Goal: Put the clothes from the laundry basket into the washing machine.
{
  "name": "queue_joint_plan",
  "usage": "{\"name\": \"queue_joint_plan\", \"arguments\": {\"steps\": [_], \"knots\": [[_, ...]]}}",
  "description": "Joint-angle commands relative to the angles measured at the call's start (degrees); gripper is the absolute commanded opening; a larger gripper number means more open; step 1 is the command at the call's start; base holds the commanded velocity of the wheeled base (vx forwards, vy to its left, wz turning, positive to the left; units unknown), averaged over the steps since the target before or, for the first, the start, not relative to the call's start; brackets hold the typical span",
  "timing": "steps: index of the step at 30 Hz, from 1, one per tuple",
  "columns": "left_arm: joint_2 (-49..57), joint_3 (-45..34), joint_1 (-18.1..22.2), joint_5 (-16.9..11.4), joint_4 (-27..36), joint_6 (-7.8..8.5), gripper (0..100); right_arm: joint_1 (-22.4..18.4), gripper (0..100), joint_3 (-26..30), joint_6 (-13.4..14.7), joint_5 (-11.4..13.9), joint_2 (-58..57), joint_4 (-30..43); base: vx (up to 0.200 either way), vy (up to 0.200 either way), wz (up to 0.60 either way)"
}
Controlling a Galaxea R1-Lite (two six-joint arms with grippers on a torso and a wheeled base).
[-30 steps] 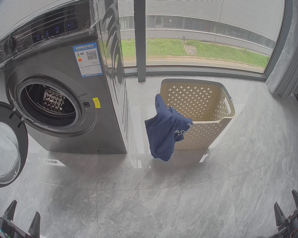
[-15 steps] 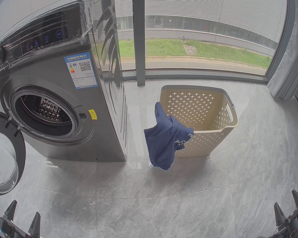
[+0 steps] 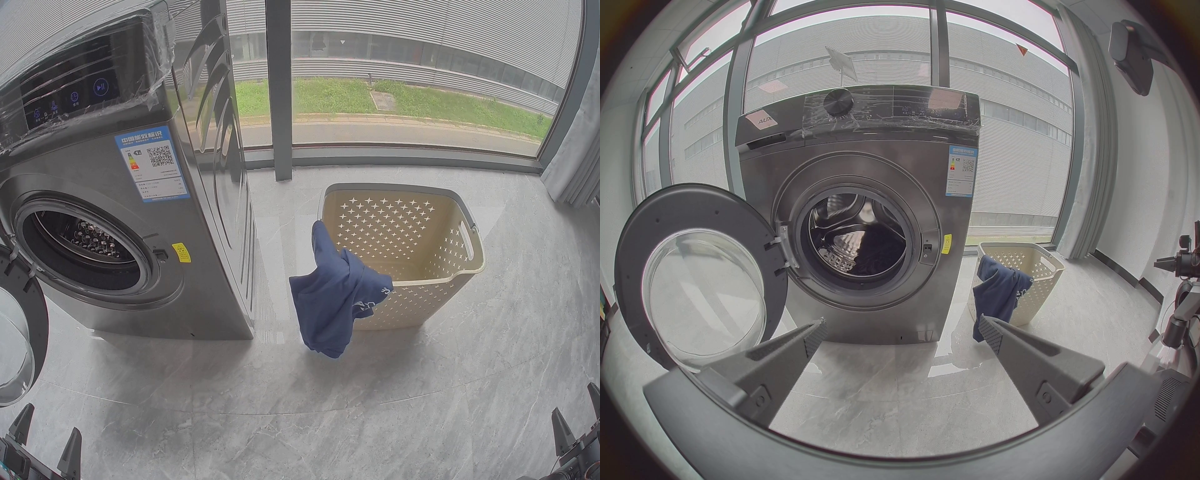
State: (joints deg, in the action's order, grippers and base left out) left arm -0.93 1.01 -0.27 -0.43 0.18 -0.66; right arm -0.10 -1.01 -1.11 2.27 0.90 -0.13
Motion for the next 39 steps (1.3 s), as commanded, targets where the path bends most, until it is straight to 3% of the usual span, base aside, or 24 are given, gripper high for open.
{"name": "queue_joint_plan", "arguments": {"steps": [1,12,17,20,23,26,28,30,32,34,35,37,39], "knots": [[0.84,-0.84,0.0,-0.01,-0.01,0.04,100,0.01,100,1.01,-0.03,0.02,-0.29,-0.04,0.0,0.0,0.0],[0.84,-0.84,0.0,-0.01,-0.01,-0.13,100,-0.08,100,1.01,-0.21,0.02,-0.29,-0.48,0.0,0.0,0.0],[0.84,-0.84,0.0,-0.1,-0.01,-0.04,100,0.36,100,-7.34,-0.03,0.9,4.02,-0.39,0.0,0.0,0.0],[0.84,-0.84,0.0,-0.1,-0.01,0.13,100,0.36,100,-8.39,-0.03,1.78,10.26,-1.01,0.0,0.0,0.0],[0.84,-0.84,0.09,-0.1,-0.01,0.13,100,0.8,100,-9.27,0.14,6.08,26.96,-3.82,0.067,0.0,0.0],[0.84,-0.84,0.0,-0.1,-0.01,-0.13,100,1.94,100,-11.56,2.6,10.56,38.65,-8.74,0.133,0.0,0.0],[0.84,-0.84,0.0,-0.1,-0.01,-0.13,100,3.17,100,-12.52,4.1,11.62,43.48,-11.2,0.0,0.0,0.0],[0.84,-0.84,0.0,-0.1,-0.01,-0.04,100,8.54,100,-13.84,7.09,11.71,53.5,-17.18,0.0,0.0,0.0],[0.84,-0.84,0.0,-0.1,-0.01,-0.04,100,13.11,100,-13.84,10.07,11.09,59.48,-21.93,0.0,0.0,0.0],[0.84,-0.84,0.0,-0.1,-0.01,-0.13,100,18.2,100,-13.67,14.21,7.49,65.72,-26.32,0.0,0.0,0.0],[0.84,-0.84,0.0,-0.1,-0.01,-0.13,100,21.37,100,-13.93,15.61,4.15,68.8,-27.82,0.0,0.0,0.0],[0.84,-0.92,0.0,-0.1,0.08,-0.22,100,25.59,100,-14.37,17.11,-0.25,72.49,-29.75,0.0,0.0,0.0],[0.84,-0.84,0.0,-0.1,-0.01,-0.13,100,28.75,100,-14.81,18.51,-2.97,75.21,-31.68,0.0,0.0,0.0]]}}
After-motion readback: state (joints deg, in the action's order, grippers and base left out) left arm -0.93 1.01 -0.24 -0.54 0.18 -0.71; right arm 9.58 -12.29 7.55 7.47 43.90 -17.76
